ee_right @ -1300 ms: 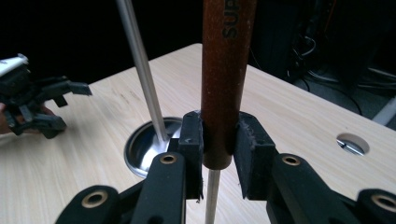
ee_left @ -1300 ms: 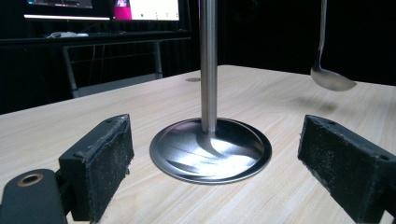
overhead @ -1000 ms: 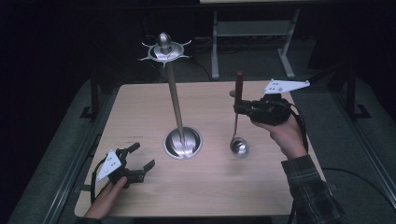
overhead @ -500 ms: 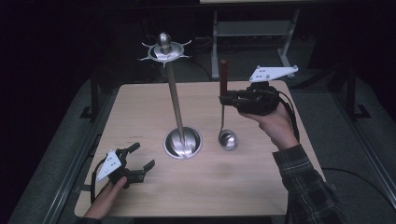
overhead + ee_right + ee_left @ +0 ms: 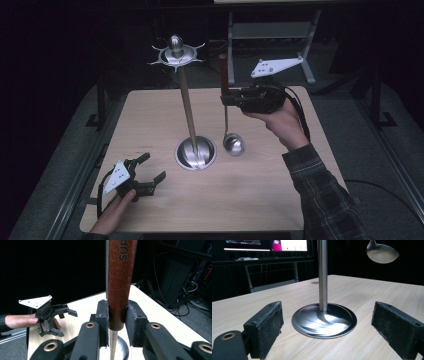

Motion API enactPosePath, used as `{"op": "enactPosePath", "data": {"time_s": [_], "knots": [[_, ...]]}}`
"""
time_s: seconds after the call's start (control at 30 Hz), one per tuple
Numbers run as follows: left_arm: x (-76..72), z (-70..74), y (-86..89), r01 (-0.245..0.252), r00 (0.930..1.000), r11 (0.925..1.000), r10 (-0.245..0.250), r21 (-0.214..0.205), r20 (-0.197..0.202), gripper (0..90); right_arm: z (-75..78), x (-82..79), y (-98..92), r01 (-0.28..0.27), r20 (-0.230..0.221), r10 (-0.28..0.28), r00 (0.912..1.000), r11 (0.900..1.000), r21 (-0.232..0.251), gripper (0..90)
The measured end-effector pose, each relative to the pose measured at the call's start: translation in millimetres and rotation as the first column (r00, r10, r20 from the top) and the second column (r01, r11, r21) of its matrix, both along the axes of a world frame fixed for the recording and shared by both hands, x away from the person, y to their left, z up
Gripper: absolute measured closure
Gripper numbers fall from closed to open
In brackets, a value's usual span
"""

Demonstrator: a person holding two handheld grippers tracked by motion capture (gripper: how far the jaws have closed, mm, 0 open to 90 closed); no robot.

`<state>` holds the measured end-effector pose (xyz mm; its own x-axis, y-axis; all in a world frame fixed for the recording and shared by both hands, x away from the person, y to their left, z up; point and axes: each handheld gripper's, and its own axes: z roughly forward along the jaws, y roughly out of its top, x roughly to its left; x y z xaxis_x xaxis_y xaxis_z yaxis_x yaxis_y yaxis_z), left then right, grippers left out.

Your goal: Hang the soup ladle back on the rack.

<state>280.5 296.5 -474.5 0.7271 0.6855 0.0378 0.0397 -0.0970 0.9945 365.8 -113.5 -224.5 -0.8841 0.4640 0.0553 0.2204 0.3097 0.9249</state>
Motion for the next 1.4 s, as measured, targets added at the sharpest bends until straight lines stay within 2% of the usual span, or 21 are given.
{"op": "enactPosePath", "data": {"time_s": [0.73,1.27,1.3,1.4], "knots": [[-0.2,-0.1,-0.2,0.004,1.0000,1.0000,-0.004,-0.001,-0.001,9.7,7.5,10.3,25.6,-0.039,0.004,0.039,0.9992,0.9991,-0.019,73.5],[-0.2,-0.2,-0.4,0.009,1.0000,1.0000,-0.009,-0.005,-0.001,9.7,2.1,22.7,41.0,-0.049,-0.010,0.049,0.9988,0.9981,-0.036,73.5],[-0.4,-0.3,-1.4,0.009,1.0000,0.9998,-0.009,-0.019,-0.003,9.7,1.4,23.6,41.8,-0.050,-0.006,0.050,0.9987,0.9981,-0.036,73.5],[-0.3,-0.1,-0.3,0.009,1.0000,1.0000,-0.009,-0.003,-0.001,9.7,-0.3,25.2,43.6,-0.051,-0.008,0.051,0.9987,0.9980,-0.037,73.5]]}}
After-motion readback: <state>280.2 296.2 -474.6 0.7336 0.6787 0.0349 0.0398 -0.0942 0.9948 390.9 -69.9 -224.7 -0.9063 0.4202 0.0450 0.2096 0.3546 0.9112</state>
